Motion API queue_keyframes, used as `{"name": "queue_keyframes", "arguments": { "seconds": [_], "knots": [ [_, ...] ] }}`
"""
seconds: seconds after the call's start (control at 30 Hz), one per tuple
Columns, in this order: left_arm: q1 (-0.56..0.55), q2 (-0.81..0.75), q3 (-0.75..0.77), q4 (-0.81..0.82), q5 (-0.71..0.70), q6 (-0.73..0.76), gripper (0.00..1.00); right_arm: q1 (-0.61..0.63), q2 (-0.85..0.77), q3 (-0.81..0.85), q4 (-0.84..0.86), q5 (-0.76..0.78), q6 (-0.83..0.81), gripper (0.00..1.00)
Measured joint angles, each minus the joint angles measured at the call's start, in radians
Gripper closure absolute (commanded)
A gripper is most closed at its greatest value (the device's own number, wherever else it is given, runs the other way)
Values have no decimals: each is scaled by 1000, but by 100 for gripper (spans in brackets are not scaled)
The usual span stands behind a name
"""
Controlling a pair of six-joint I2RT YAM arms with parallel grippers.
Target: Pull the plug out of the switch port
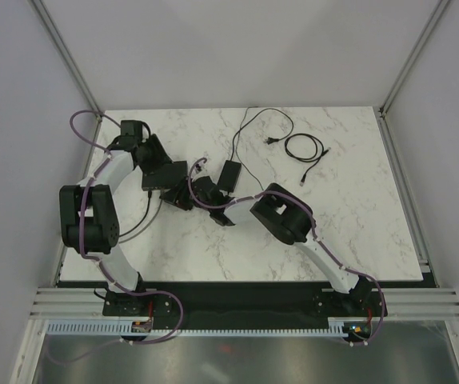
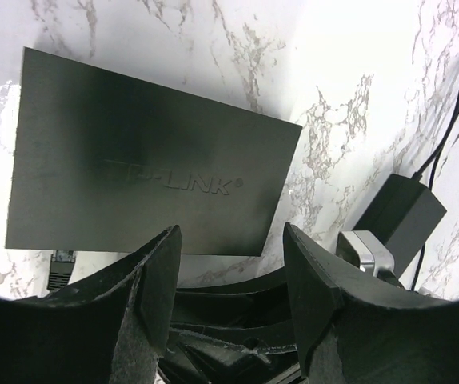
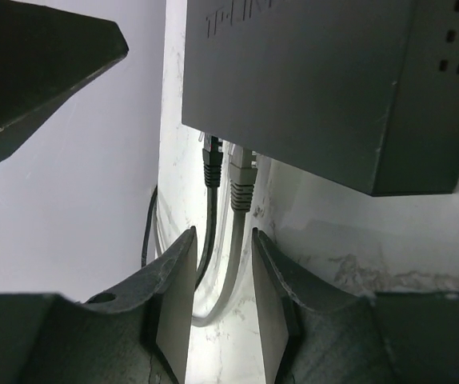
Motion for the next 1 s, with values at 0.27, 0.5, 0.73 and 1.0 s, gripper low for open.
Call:
{"name": "queue_keyframes", "arguments": {
  "seconds": [0.27,0.5,0.73,1.0],
  "knots": [
    [66,0,-1,2,2,0,39,13,0,55,-103,94,7,58],
    [101,0,-11,1,2,0,39,12,34,140,-166,130,3,58],
    [127,20,-14,2,2,0,39,13,45,159,-173,145,11,60],
    [131,53,-23,1,2,0,39,13,47,153,-174,179,79,62]
  ]
}}
